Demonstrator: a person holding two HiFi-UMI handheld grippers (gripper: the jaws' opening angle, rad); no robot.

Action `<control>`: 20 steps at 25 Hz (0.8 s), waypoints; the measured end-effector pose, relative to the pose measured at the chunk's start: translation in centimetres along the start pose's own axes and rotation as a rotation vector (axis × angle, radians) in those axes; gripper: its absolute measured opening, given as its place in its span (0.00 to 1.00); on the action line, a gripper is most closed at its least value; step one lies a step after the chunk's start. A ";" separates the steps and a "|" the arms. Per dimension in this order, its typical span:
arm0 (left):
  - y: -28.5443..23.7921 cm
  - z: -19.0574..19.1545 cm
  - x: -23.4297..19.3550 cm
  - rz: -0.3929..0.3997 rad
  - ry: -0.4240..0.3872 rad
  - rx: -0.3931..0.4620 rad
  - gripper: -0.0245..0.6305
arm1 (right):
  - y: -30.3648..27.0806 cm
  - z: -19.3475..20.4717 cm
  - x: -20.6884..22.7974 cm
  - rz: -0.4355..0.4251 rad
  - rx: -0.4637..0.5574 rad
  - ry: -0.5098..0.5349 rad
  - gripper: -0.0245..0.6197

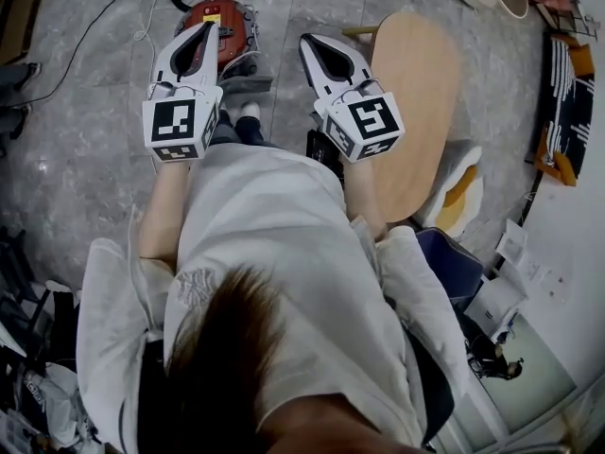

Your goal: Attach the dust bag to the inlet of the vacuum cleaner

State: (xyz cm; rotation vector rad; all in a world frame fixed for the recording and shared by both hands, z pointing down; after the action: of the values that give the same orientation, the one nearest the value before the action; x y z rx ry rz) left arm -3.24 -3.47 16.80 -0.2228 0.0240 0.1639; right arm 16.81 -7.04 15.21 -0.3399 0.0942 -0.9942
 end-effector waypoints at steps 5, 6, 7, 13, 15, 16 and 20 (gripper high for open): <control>0.8 -1.3 1.6 0.003 -0.010 0.032 0.06 | 1.2 -0.1 -0.5 -0.026 0.023 -0.023 0.04; 1.0 -1.6 1.8 0.005 -0.009 0.041 0.06 | 1.4 0.0 -0.5 -0.029 0.023 -0.021 0.04; 1.2 -1.9 2.1 0.009 -0.009 0.049 0.06 | 1.5 0.1 -0.6 -0.030 0.022 -0.019 0.04; 2.1 -2.2 3.0 0.046 -0.030 0.073 0.06 | 2.3 0.2 -0.7 -0.008 0.039 -0.017 0.04; 2.5 -2.2 3.2 0.049 -0.029 0.083 0.06 | 2.6 0.2 -0.9 0.000 0.048 -0.016 0.04; 2.6 -2.2 3.3 0.053 -0.029 0.088 0.06 | 2.8 0.3 -1.0 0.003 0.051 -0.014 0.04; 3.1 -2.1 3.5 0.063 -0.033 0.101 0.06 | 3.2 0.6 -1.5 0.009 0.054 -0.010 0.04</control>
State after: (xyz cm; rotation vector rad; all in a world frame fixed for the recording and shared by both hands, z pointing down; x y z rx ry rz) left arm -0.26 -0.40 13.94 -0.1188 0.0065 0.2286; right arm 18.76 -4.03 14.65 -0.2951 0.0594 -0.9840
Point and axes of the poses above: the fingertips, and each gripper's own axes: y backward along the fingers, x to its right, z out of its underside, the point moved 7 cm from there along y, backward along the fingers, and after that the axes turned 3 degrees about -z, right-handed, at the moved point
